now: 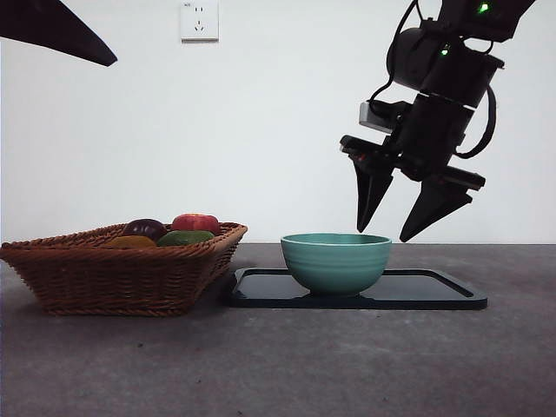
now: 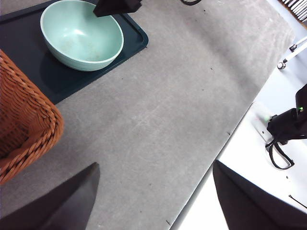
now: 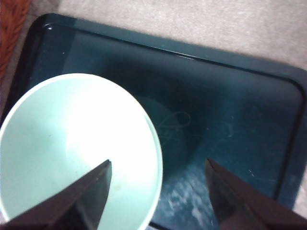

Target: Pick up the wifruite, put it on the bowl, pick up the plate, put it on desk

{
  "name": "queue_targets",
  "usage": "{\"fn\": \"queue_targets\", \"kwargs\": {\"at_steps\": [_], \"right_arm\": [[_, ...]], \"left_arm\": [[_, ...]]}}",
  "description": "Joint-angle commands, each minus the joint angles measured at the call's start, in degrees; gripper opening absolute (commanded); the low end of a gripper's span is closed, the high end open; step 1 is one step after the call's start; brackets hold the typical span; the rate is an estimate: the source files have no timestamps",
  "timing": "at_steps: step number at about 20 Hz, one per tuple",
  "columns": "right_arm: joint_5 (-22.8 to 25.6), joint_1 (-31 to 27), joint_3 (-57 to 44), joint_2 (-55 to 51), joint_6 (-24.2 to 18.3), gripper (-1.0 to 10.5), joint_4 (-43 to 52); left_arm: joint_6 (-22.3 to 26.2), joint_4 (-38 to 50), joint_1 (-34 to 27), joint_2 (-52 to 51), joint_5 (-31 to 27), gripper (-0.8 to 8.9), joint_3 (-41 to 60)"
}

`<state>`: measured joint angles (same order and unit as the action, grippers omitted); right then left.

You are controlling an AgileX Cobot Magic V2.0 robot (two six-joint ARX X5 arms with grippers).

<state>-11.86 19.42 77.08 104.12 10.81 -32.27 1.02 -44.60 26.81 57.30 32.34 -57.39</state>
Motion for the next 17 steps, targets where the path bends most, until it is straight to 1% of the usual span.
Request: {"fn": "queue_targets", "kwargs": {"at_steps": [1,2,7,11,14,17], "right_arm": [[0.0,0.8,1.1,2.5,-0.4,3.1,0.7],[0.1,1.0,1.0,3.2,-0.4,3.0,0.7],[0.3,1.1,1.0,4.1,-0.8,0.2,1.4],[0.4,0.9,1.1,2.4,-0.8,0.1,2.2],[1.5,0.9,1.2,-3.5,-0.8,0.1,1.7],[1.4,1.0,1.2,-11.0,-1.5,0.1,-2.5]], "left_arm": [[1.2,0.5,0.3,0.3,0.3,3.75,-1.1],[1.2,0.5,0.3,0.3,0.3,3.75,-1.1],[1.2,0.4,0.3,0.3,0.3,3.75,-1.1],[1.2,0.4,0.3,0.3,0.3,3.75,-1.1],[1.2,0.4,0.3,0.3,0.3,3.75,-1.1],[1.2,0.4,0.3,0.3,0.3,3.75,-1.1]]}}
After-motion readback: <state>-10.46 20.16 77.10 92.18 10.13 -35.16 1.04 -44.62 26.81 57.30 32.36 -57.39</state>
